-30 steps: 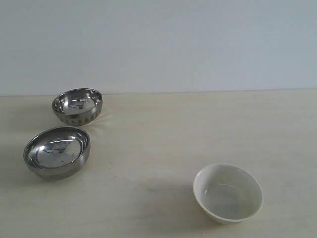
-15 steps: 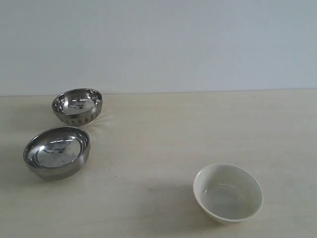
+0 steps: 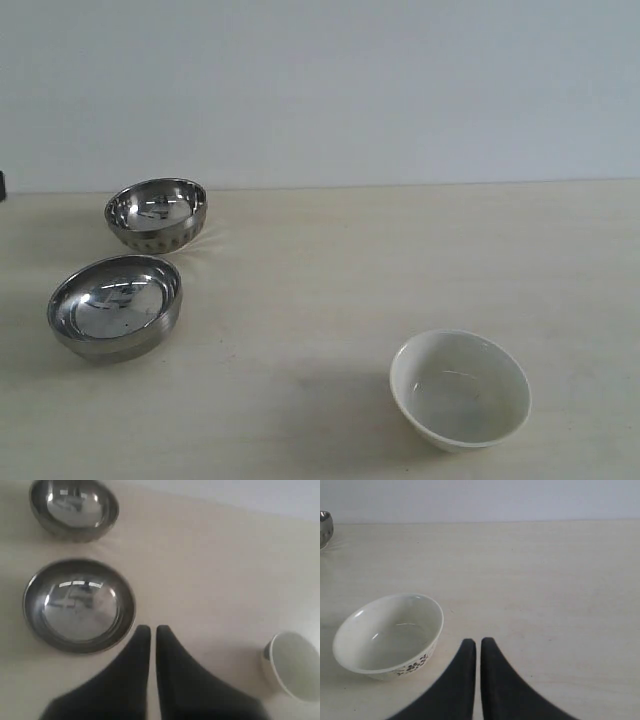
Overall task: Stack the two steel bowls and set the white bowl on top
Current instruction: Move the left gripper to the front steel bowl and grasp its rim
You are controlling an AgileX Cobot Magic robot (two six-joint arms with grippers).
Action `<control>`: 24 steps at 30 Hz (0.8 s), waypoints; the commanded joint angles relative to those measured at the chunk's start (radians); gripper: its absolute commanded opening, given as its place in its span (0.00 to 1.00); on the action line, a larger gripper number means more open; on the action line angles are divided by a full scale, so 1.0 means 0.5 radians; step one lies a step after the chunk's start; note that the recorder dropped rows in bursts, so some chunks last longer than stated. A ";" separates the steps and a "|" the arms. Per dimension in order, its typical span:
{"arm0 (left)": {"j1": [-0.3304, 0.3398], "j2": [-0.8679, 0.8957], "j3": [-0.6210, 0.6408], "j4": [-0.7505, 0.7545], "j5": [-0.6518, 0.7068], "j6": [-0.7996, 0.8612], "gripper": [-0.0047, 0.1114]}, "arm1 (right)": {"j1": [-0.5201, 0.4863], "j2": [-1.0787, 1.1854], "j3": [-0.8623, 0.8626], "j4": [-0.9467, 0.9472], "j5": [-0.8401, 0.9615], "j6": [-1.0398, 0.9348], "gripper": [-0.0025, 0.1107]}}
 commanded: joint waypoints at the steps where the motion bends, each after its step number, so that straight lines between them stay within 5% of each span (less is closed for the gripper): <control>1: 0.006 0.379 -0.133 0.187 0.076 -0.044 0.17 | -0.008 -0.008 -0.001 -0.005 -0.006 -0.001 0.02; 7: 0.006 0.696 -0.161 0.339 -0.172 -0.053 0.61 | -0.008 -0.008 -0.001 -0.005 -0.006 -0.001 0.02; 24: 0.018 1.504 -0.483 0.488 -0.362 -0.251 0.58 | -0.008 -0.008 -0.001 -0.005 -0.006 -0.001 0.02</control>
